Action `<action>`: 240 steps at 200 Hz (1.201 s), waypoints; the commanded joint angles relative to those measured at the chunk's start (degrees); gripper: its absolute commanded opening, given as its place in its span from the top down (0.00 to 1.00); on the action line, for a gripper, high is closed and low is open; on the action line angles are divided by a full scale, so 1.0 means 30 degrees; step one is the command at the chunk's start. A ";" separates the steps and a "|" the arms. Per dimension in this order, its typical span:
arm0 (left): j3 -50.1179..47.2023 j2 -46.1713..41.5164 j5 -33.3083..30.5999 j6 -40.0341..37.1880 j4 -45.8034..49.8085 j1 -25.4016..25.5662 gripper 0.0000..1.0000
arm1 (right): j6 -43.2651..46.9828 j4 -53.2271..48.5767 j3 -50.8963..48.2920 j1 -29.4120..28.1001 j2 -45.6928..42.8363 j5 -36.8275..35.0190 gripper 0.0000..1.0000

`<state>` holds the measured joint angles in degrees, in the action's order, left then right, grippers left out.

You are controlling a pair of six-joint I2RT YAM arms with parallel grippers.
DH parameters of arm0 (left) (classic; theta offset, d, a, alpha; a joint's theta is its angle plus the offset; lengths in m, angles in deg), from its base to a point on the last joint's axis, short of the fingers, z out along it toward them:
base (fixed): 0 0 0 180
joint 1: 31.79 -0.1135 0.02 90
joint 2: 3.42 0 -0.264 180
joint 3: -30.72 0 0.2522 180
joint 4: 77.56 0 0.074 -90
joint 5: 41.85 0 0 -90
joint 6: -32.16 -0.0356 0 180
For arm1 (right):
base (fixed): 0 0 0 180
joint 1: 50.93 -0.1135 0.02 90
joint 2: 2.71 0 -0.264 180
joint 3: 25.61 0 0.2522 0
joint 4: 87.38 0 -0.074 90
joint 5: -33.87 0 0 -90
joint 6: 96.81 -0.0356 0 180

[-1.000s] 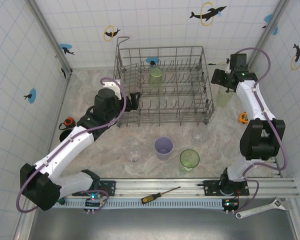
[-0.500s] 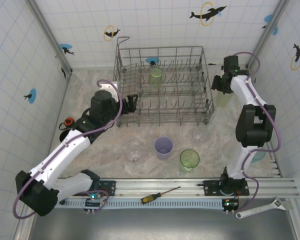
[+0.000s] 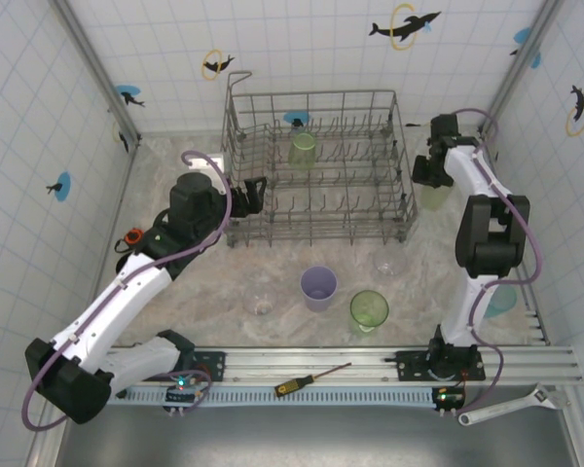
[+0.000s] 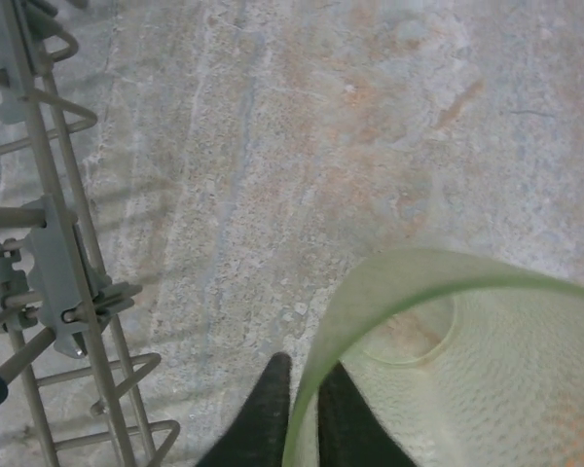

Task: Load the cups into the dish rack

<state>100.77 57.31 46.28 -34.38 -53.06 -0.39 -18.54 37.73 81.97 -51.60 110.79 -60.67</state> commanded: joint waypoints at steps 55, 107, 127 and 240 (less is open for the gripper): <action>0.1104 0.0143 0.0445 0.0674 0.0220 -0.0055 0.02 | 0.0166 -0.0744 0.1627 0.0222 -0.0993 -0.0451 1.00; 0.2082 0.1135 0.0500 0.0670 0.0314 -0.0035 0.02 | 0.0320 -0.0782 0.3634 0.0222 -0.2805 -0.0773 1.00; 0.2553 0.1625 0.0564 0.0585 0.0294 -0.0037 0.02 | 0.0365 -0.0912 0.4581 0.0222 -0.3279 -0.0748 1.00; 0.5911 0.6551 0.1824 0.0791 -0.1584 -0.0045 0.02 | -0.1569 0.3213 0.2780 -0.3048 -0.5371 0.5134 1.00</action>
<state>114.57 74.42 49.28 -33.31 -54.83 -0.39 -21.80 41.95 90.88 -58.16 97.19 -48.91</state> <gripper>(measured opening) 0.976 0.083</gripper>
